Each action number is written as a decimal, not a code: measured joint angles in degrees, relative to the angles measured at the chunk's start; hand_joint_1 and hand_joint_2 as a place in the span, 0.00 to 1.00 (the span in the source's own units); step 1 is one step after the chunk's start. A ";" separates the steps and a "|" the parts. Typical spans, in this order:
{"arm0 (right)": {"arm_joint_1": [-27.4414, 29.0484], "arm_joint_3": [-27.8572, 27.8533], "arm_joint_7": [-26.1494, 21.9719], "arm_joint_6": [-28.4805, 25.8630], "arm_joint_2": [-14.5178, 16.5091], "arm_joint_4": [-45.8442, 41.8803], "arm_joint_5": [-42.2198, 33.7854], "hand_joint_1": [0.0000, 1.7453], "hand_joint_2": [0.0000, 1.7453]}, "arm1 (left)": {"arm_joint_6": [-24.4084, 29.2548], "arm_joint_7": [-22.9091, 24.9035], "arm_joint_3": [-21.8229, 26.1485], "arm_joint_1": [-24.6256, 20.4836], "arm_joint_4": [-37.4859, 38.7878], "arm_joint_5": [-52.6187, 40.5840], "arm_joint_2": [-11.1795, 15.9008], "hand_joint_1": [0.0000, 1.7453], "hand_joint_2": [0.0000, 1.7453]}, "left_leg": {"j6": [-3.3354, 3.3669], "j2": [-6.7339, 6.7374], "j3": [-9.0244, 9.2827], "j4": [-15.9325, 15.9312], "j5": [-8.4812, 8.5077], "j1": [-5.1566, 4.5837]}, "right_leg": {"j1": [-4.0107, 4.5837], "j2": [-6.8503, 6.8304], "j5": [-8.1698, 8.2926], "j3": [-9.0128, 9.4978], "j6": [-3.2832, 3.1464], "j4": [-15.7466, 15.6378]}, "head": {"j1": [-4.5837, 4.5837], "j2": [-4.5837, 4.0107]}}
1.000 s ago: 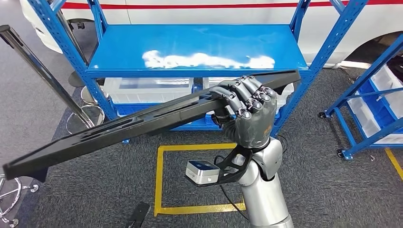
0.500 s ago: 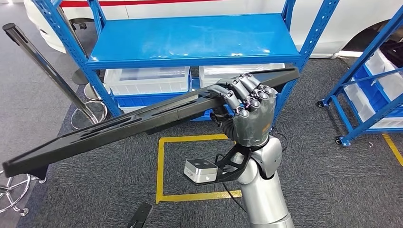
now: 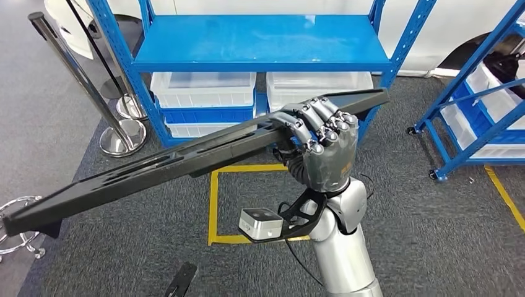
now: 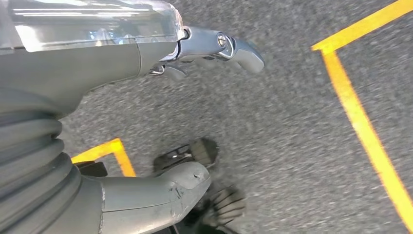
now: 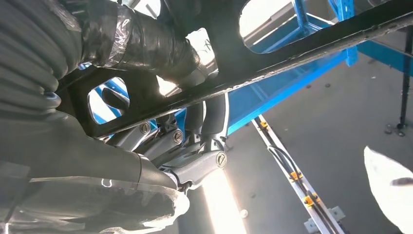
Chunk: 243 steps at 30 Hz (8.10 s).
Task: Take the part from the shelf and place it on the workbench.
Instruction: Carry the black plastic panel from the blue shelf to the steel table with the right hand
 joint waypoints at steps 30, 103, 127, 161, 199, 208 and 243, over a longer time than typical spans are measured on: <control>0.37 0.14 -0.26 0.00 -0.09 0.20 1.04 1.00 1.00 | -0.37 -3.01 0.09 0.62 0.00 0.56 -0.22 0.00 1.00 | 0.04 0.11 4.36 -0.57 -3.61 -0.04 | 0.54 -0.05 1.23 -1.42 -0.71 -0.02 | -0.02 0.00; -6.08 11.85 11.86 0.00 -7.44 7.08 3.49 1.00 1.00 | 0.04 -3.08 1.58 -0.40 0.00 -1.15 -1.07 0.00 1.00 | -3.07 0.14 -2.77 8.43 -6.44 0.28 | -0.17 0.37 4.50 7.72 -2.22 -13.90 | -0.14 0.00; -3.94 13.13 9.70 -0.02 -10.56 5.44 7.63 1.00 1.00 | 0.07 -3.26 1.89 0.27 -0.01 -2.28 -0.61 0.00 1.00 | -0.89 -3.95 -0.79 2.05 -1.35 -0.28 | -0.08 3.35 4.41 8.39 -0.48 -13.97 | -0.09 0.00; -7.43 13.37 12.62 0.00 -11.35 8.20 5.89 1.00 1.00 | -0.02 -4.45 4.07 1.83 0.00 -1.37 -0.27 0.00 1.00 | -1.82 -7.58 -1.96 2.32 -0.96 -0.09 | 0.05 2.94 4.99 8.49 -1.85 -14.94 | -0.22 0.00; -8.05 15.70 13.70 0.00 -12.33 9.85 4.59 1.00 1.00 | 0.20 -5.28 5.84 1.63 0.00 -1.01 -0.48 0.00 1.00 | -3.59 -0.76 -10.69 17.70 -5.88 0.44 | -0.19 -1.91 4.54 8.90 -2.79 -14.70 | -0.79 0.00; -8.51 15.79 13.35 -0.01 -12.23 9.69 4.52 1.00 1.00 | 0.66 -5.16 6.11 1.43 0.00 -1.24 -0.31 0.00 1.00 | -0.96 1.06 -2.28 1.27 0.65 -0.40 | 0.37 -5.24 3.06 10.45 -0.86 -14.77 | -0.77 0.00; -10.85 17.09 15.20 -0.02 -12.49 10.21 4.98 1.00 1.00 | 0.69 -6.64 7.39 0.76 0.00 -1.12 -0.76 0.00 1.00 | 0.71 -1.27 -1.35 -0.20 1.51 -0.83 | 0.66 -0.20 -2.40 4.55 -1.09 -2.52 | -0.63 0.00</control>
